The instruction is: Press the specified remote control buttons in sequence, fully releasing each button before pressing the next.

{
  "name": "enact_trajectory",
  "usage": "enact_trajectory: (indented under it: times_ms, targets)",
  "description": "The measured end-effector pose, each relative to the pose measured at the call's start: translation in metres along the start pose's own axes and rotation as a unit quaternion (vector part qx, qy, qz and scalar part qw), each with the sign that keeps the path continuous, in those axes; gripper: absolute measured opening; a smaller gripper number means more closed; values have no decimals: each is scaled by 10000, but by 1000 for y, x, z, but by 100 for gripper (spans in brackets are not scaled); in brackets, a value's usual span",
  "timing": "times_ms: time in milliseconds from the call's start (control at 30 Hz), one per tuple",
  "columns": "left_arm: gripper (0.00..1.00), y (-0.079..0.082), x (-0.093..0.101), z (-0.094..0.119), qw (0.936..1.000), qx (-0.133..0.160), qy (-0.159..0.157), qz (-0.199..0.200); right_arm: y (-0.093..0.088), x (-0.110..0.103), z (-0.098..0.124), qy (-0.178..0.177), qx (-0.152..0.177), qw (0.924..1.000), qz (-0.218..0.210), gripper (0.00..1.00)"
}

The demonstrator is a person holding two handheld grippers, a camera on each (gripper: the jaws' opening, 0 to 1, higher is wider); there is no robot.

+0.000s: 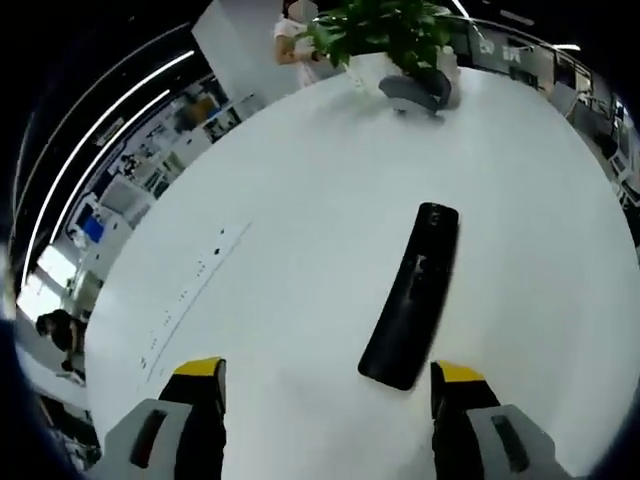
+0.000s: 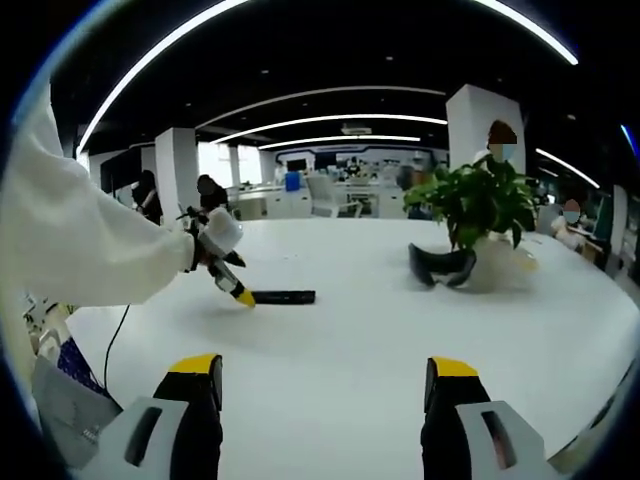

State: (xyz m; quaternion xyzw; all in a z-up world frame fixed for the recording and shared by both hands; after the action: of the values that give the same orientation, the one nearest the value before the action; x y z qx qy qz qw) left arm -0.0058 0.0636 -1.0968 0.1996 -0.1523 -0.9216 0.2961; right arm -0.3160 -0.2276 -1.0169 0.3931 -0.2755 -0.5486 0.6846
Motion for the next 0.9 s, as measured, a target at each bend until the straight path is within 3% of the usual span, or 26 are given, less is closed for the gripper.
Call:
enact_trajectory:
  times_ms: [133, 233, 333, 433, 633, 667, 900]
  targets:
    - [100, -6, -1, 6, 9999, -64, 89, 91, 0, 0, 0, 23, 5, 10000, 2, 82]
    - [100, -8, 2, 15, 9995, 65, 21, 314, 0, -1, 0, 49, 14, 10000, 11, 83]
    - [100, -10, 8, 28, 9965, 410, 14, 734, 1, -2, 0, 57, 47, 10000, 49, 85]
    - [100, -13, 18, 48, 9870, 1227, 294, 996, 1, -4, 0, 67, 136, 9998, 121, 96]
    - [100, -27, 44, 70, 9784, 1499, 163, 1413, 3, -6, 1, 0, 220, 9994, 272, 99]
    - [100, -30, 50, 76, 9749, 1663, 172, 1471, 3, -5, 1, 7, 214, 9994, 256, 99]
    - [100, -54, 79, 115, 9646, 2055, 485, 1582, 3, -5, 1, 80, 188, 9996, 195, 99]
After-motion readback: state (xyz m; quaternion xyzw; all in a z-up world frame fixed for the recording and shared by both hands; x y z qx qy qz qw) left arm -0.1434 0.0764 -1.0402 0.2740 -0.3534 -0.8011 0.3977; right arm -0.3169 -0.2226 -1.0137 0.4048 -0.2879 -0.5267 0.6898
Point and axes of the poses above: the point that each gripper's makers call its tool centre point, and the gripper's own axes: z roughly backward along the fingers, x roughly to its right, y roughly out of its top, the point moved 10 cm from there along z, roughly backward along the fingers, and after that the axes turned 9 degrees about -x, right-handed, at the moved point
